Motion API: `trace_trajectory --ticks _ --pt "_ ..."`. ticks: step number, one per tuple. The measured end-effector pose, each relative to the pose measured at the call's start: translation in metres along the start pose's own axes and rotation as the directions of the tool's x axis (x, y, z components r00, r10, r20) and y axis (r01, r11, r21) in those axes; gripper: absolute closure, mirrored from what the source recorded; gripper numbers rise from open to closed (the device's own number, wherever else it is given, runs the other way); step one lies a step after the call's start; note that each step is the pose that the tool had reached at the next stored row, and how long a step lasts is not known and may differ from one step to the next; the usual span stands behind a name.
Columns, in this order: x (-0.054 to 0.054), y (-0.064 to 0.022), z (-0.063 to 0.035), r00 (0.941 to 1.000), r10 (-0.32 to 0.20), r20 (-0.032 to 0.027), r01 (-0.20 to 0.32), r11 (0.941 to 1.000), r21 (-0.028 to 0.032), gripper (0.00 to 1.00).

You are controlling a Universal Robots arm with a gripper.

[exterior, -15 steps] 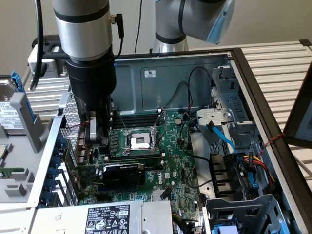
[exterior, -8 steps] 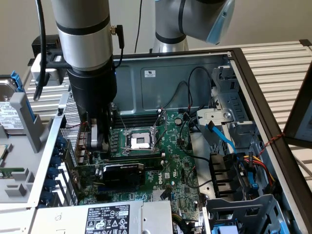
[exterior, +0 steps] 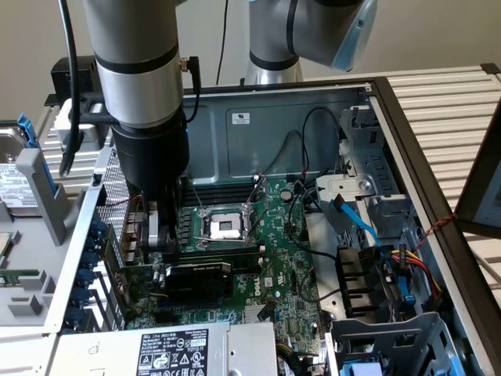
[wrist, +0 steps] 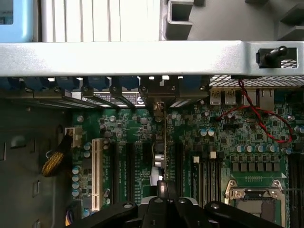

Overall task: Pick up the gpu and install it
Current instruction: 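Press down on the gpu until it lock into place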

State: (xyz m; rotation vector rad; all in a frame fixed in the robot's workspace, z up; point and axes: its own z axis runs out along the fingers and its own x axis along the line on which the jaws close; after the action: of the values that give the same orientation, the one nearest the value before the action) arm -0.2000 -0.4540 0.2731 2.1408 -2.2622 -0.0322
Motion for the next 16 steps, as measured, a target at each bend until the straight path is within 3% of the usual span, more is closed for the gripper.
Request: trace_trajectory --ticks 16 --pt "0.0001 0.0017 0.0054 1.0000 0.000 -0.0011 0.000 1.0000 -0.0001 0.89"
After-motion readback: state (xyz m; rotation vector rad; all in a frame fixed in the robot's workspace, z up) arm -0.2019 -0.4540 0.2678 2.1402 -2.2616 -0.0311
